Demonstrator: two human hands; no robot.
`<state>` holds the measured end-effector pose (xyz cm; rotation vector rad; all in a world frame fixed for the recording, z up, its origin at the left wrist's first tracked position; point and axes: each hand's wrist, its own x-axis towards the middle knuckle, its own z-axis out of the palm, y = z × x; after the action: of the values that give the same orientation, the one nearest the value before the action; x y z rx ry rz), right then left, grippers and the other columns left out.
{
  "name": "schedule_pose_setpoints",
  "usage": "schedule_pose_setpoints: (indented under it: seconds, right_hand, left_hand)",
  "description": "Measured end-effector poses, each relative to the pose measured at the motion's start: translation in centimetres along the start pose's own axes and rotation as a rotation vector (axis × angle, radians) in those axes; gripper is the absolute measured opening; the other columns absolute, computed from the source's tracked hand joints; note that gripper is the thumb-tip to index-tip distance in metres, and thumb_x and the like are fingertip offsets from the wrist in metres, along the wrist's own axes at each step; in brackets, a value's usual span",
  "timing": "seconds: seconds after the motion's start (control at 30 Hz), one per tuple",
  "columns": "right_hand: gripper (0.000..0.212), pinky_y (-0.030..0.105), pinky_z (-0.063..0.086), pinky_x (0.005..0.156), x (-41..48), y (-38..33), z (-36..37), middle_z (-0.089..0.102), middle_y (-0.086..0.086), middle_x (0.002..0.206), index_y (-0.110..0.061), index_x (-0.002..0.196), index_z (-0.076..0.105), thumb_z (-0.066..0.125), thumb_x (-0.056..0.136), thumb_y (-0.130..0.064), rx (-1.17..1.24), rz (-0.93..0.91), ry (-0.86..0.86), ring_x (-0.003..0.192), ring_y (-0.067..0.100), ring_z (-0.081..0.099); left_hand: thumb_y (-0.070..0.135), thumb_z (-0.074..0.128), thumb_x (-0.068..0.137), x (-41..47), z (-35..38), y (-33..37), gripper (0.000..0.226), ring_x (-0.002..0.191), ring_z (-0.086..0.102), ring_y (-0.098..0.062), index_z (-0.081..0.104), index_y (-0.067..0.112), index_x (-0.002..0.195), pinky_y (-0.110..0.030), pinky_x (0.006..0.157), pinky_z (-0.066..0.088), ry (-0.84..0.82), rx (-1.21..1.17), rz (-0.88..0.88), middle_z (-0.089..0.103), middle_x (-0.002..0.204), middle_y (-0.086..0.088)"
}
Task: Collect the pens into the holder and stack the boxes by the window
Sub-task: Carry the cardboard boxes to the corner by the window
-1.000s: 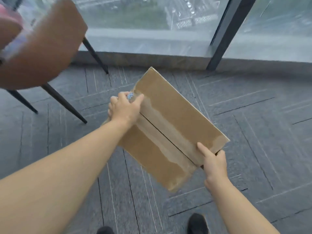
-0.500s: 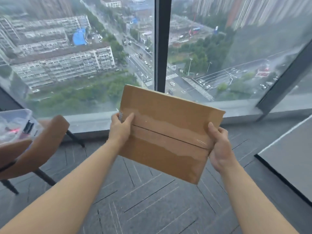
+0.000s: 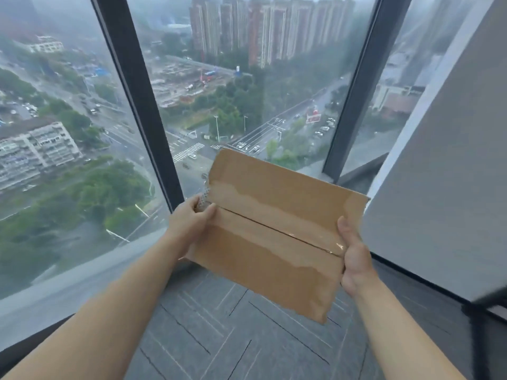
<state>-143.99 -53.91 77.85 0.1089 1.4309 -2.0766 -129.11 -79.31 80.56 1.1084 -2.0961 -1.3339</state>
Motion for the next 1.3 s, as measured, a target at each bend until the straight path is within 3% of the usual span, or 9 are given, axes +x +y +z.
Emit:
schedule_pose_setpoints:
  seconds: [0.13, 0.3, 0.37, 0.5, 0.7, 0.9, 1.1, 1.2, 1.3]
  right_hand:
    - [0.071, 0.047, 0.056, 0.086, 2.7, 0.9, 0.2, 0.070, 0.007, 0.123, -0.024, 0.131, 0.059, 0.072, 0.068, -0.054, 0.064, -0.005, 0.189, 0.110, 0.030, 0.067]
    - [0.049, 0.039, 0.056, 0.074, 6.6, 2.1, -1.5, 0.074, 0.005, 0.113, -0.024, 0.126, 0.064, 0.058, 0.087, -0.054, 0.165, 0.050, 0.328, 0.099, 0.026, 0.069]
    - [0.050, 0.036, 0.055, 0.070, 8.7, 2.2, -2.6, 0.076, 0.005, 0.105, -0.022, 0.124, 0.064, 0.055, 0.088, -0.056, 0.169, 0.064, 0.382, 0.092, 0.025, 0.071]
    - [0.053, 0.030, 0.046, 0.056, 15.4, 1.0, -5.1, 0.072, 0.005, 0.089, -0.013, 0.127, 0.061, 0.055, 0.090, -0.050, 0.215, 0.094, 0.480, 0.069, 0.022, 0.061]
    - [0.041, 0.036, 0.045, 0.059, 27.4, -2.9, -7.3, 0.067, 0.013, 0.094, -0.008, 0.127, 0.059, 0.059, 0.092, -0.030, 0.349, 0.144, 0.462, 0.077, 0.028, 0.057]
    - [0.040, 0.037, 0.047, 0.059, 39.3, -7.6, -8.6, 0.066, 0.014, 0.097, -0.009, 0.126, 0.059, 0.061, 0.090, -0.028, 0.467, 0.203, 0.516, 0.079, 0.028, 0.057]
    - [0.036, 0.051, 0.046, 0.082, 51.2, -10.4, -8.1, 0.067, 0.017, 0.094, -0.006, 0.105, 0.065, 0.064, 0.080, -0.032, 0.545, 0.219, 0.591, 0.088, 0.033, 0.057]
    - [0.025, 0.058, 0.043, 0.094, 57.3, -11.1, -8.9, 0.063, 0.017, 0.097, -0.005, 0.102, 0.062, 0.057, 0.092, -0.027, 0.654, 0.194, 0.655, 0.092, 0.034, 0.055]
    - [0.019, 0.059, 0.047, 0.085, 62.9, -12.2, -10.2, 0.064, 0.018, 0.100, -0.005, 0.101, 0.060, 0.054, 0.095, -0.022, 0.746, 0.222, 0.698, 0.093, 0.035, 0.059]
  left_hand:
    - [0.029, 0.056, 0.093, 7.1, 3.8, 2.4, 0.033, 0.103, 0.058, -0.025, 0.057, 0.015, 0.123, -0.035, 0.083, 0.044, -0.140, 0.066, 0.070, 0.062, 0.107, -0.002]
    - [0.025, 0.057, 0.091, 14.9, 10.6, 5.9, 0.041, 0.109, 0.059, -0.026, 0.055, 0.014, 0.130, -0.035, 0.092, 0.046, -0.329, 0.181, 0.178, 0.064, 0.118, -0.005]
    - [0.023, 0.058, 0.090, 17.7, 14.3, 7.8, 0.038, 0.105, 0.060, -0.026, 0.058, 0.017, 0.127, -0.033, 0.089, 0.046, -0.385, 0.253, 0.240, 0.065, 0.110, -0.004]
    - [0.027, 0.060, 0.088, 24.3, 23.1, 12.4, 0.048, 0.114, 0.057, -0.031, 0.054, 0.021, 0.134, -0.041, 0.098, 0.047, -0.422, 0.404, 0.382, 0.065, 0.122, -0.007]
    - [0.029, 0.062, 0.086, 35.1, 34.7, 16.9, 0.050, 0.127, 0.046, -0.032, 0.052, 0.027, 0.135, -0.043, 0.105, 0.040, -0.438, 0.581, 0.435, 0.053, 0.135, -0.010]
    - [0.028, 0.054, 0.089, 44.2, 44.2, 21.9, 0.045, 0.130, 0.041, -0.030, 0.050, 0.029, 0.135, -0.042, 0.107, 0.033, -0.497, 0.663, 0.518, 0.050, 0.138, -0.005]
    - [0.022, 0.047, 0.092, 53.5, 54.6, 25.7, 0.049, 0.132, 0.036, -0.030, 0.039, 0.025, 0.141, -0.042, 0.109, 0.024, -0.637, 0.752, 0.638, 0.051, 0.139, -0.004]
    - [0.023, 0.047, 0.092, 57.9, 60.7, 26.1, 0.047, 0.130, 0.037, -0.028, 0.039, 0.025, 0.139, -0.040, 0.108, 0.024, -0.711, 0.768, 0.711, 0.053, 0.135, -0.004]
    - [0.022, 0.045, 0.094, 61.8, 66.3, 26.7, 0.046, 0.132, 0.037, -0.028, 0.038, 0.026, 0.139, -0.040, 0.109, 0.024, -0.764, 0.792, 0.746, 0.050, 0.138, -0.003]
